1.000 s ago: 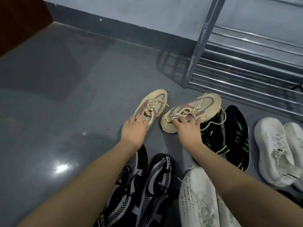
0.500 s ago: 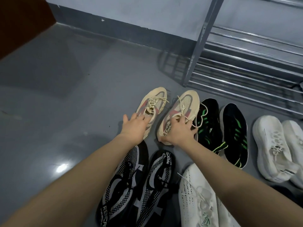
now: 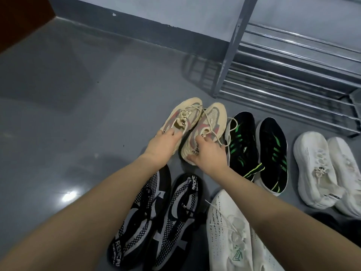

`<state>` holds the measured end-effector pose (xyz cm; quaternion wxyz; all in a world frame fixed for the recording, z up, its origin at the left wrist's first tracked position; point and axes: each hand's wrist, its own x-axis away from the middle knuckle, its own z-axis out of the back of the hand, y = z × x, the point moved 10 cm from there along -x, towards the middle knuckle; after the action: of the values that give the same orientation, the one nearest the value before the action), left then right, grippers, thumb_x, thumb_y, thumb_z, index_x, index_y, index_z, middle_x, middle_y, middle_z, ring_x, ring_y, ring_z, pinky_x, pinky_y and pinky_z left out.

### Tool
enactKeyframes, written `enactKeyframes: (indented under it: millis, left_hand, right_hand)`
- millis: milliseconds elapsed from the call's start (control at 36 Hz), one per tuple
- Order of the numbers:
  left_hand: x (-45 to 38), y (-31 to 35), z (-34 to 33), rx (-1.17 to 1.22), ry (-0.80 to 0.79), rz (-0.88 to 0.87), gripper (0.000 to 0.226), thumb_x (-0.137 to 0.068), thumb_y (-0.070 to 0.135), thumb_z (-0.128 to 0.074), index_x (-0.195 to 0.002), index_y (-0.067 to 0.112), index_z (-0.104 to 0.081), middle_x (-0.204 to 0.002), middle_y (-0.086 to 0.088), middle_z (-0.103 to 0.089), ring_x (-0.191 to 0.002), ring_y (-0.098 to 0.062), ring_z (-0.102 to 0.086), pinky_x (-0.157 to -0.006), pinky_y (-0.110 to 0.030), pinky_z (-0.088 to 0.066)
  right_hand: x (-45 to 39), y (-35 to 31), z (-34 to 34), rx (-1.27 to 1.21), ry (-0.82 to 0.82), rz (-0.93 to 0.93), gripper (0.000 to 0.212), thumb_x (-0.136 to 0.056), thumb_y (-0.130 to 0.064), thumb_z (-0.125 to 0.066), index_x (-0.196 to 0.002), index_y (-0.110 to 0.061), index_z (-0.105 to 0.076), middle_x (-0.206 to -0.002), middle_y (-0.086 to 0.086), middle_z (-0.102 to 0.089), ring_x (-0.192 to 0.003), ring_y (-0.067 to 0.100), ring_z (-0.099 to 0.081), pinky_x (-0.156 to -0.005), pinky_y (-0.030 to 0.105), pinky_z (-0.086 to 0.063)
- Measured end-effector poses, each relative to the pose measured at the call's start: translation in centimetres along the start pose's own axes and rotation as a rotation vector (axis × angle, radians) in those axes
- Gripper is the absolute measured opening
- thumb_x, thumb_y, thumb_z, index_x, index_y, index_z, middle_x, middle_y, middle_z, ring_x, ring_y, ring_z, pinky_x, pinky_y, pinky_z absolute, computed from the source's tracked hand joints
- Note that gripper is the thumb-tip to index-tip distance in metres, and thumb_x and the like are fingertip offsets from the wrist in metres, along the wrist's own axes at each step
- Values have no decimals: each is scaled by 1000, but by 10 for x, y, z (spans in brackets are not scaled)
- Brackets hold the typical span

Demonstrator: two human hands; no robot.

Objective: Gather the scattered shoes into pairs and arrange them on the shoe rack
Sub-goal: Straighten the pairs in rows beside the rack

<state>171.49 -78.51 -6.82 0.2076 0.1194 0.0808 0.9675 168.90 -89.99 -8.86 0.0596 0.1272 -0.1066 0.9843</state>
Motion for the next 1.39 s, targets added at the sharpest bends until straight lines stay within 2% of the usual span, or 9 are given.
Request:
enactKeyframes:
  millis: [222,361,611,861,944,1028,1111,1222,1389]
  left_hand:
    - [-3,4,-6,-31,-13,27,50,-85,-11,-46,-127,14,-37,-123,-7,-44,-111,-32,-40,-66,-32,-39]
    - [-2,8,-8,-18,-22,57,45,-85,-10,-47,-123,12,-40,-121,-8,-45,-109,-30,-41,-66,-29,-38]
    - [-2,10,-14,-77,-24,122,46,-88,-9,-42,-129,11,-39,-123,-13,-44,-115,-35,-40,-70,-31,-35]
    - [0,-3,-13,40,-5,169,44,-87,-10,-40,-123,14,-45,-125,-8,-38,-110,-32,-40,-65,-32,-40]
    - [1,-3,-11,75,22,134,64,-85,-7,-47,-140,22,-32,-137,-6,-27,-114,-31,-40,-74,-36,-49]
    - [6,0,-6,80,33,112,76,-82,-5,-53,-145,25,-22,-146,-3,-16,-121,-31,-34,-84,-39,-51]
    - [12,0,0,88,50,129,71,-84,0,-54,-144,23,-24,-146,-3,-21,-124,-30,-32,-90,-41,-47]
    - [13,-3,14,96,89,185,53,-91,15,-52,-140,17,-32,-140,-7,-31,-122,-32,-35,-94,-39,-40]
    - [20,6,43,85,37,239,66,-91,29,-56,-147,15,-24,-135,-12,-37,-125,-32,-34,-101,-42,-38]
  right_hand:
    - [-1,5,-9,95,-101,-16,44,-82,-36,-62,-117,-18,-42,-123,11,-51,-117,40,-47,-104,61,-27]
    - [-2,9,-12,39,-91,31,39,-81,-28,-61,-113,-18,-41,-126,8,-50,-117,42,-45,-103,57,-31]
    - [1,-3,-15,6,-57,95,39,-83,-32,-59,-113,-18,-39,-128,8,-51,-117,40,-43,-105,57,-28]
    - [3,-2,-14,63,-84,56,56,-82,-42,-61,-125,-18,-35,-133,7,-46,-124,37,-42,-107,60,-22]
    - [6,1,-3,61,20,42,62,-82,-51,-59,-128,-18,-34,-134,9,-42,-125,36,-41,-109,59,-21]
    - [11,0,11,68,157,65,55,-87,-47,-54,-128,-15,-38,-130,12,-43,-123,35,-40,-111,52,-21]
    - [15,-4,21,-8,192,113,45,-91,-35,-52,-127,-10,-42,-128,15,-44,-120,34,-40,-105,42,-28]
    - [15,-15,30,-29,176,182,40,-92,-28,-47,-127,-9,-43,-127,14,-45,-120,34,-39,-102,41,-28]
    - [15,-26,49,-29,165,221,39,-95,-26,-40,-131,-11,-43,-127,13,-48,-120,34,-40,-103,42,-24]
